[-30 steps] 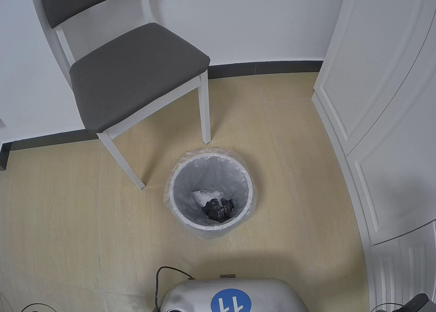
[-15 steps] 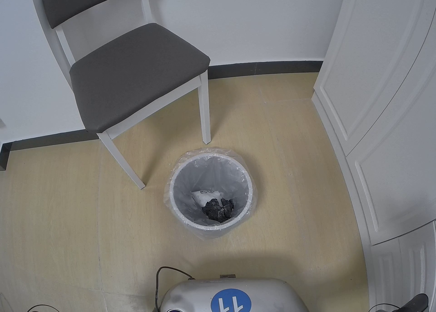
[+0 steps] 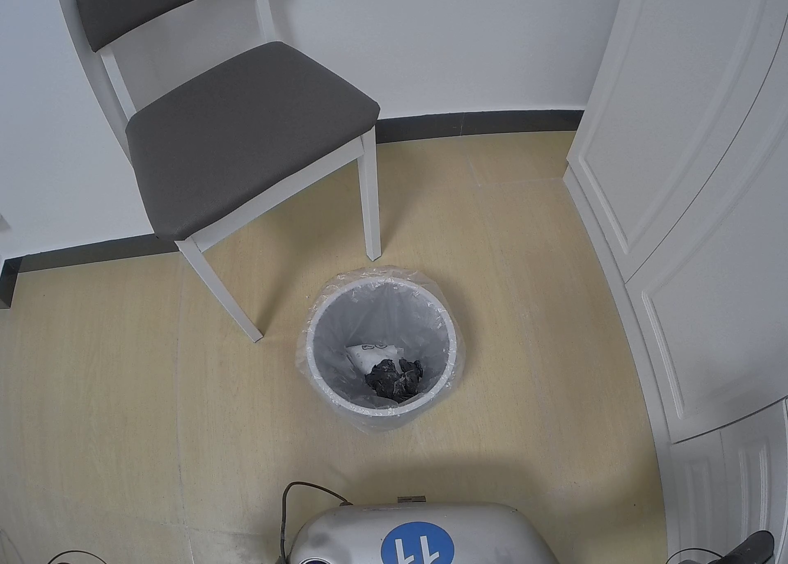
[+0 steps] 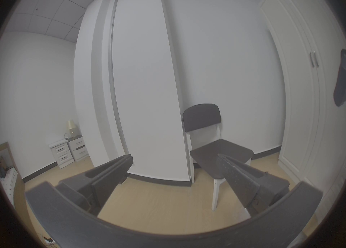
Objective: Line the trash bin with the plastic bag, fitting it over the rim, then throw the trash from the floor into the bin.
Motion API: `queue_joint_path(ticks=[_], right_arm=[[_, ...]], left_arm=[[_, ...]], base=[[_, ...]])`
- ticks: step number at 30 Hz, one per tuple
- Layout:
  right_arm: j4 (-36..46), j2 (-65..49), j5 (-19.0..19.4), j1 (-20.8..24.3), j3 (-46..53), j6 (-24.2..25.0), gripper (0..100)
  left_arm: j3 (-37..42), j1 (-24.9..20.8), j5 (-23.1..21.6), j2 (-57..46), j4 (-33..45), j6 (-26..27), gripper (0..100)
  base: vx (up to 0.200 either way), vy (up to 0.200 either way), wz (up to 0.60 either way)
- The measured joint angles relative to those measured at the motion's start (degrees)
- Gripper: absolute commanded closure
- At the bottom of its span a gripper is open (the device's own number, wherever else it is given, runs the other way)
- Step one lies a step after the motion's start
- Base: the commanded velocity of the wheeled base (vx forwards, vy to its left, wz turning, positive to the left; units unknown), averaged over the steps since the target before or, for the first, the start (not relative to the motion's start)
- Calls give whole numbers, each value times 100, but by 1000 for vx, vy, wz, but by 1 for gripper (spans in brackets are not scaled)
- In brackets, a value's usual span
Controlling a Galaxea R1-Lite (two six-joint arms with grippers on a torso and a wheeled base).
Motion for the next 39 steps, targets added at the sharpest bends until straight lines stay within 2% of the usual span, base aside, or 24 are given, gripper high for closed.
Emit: queue_joint_path(ticks=[2, 7, 13, 19, 24, 28, 34, 39], right_arm=[[-183, -5, 104, -2, 179, -402, 0], [-341, -5, 240, -5, 551, -914, 0], [-374, -5, 427, 0, 942, -1632, 0], [-386, -5, 512, -2, 1254, -1894, 0], [-277, -2, 547, -5, 1480, -1949, 0], [-24, -2, 621, -5, 1610, -1668, 0], [176, 0, 735, 0, 1670, -444, 0], [244, 2, 758, -5, 1674, 486, 0]], left_arm=[[-22, 51, -6, -55, 304, -2, 0], [-7, 350, -39, -324, 853, -2, 0], [519, 479, -107, -755, 859, -20, 0], [1379, 521, -581, -1061, 356, -24, 0], [2408, 542, -879, -1169, -657, -22, 0], [3367, 553, -1140, -1204, -1358, -61, 0], [4287, 562, -1531, -1224, -1743, -293, 0], [4767, 568, -1632, -1231, -1846, -542, 0]], base=[[0, 0, 0], [0, 0, 0], [0, 0, 0], [0, 0, 0], [0, 0, 0], [0, 0, 0], [0, 0, 0], [0, 0, 0]])
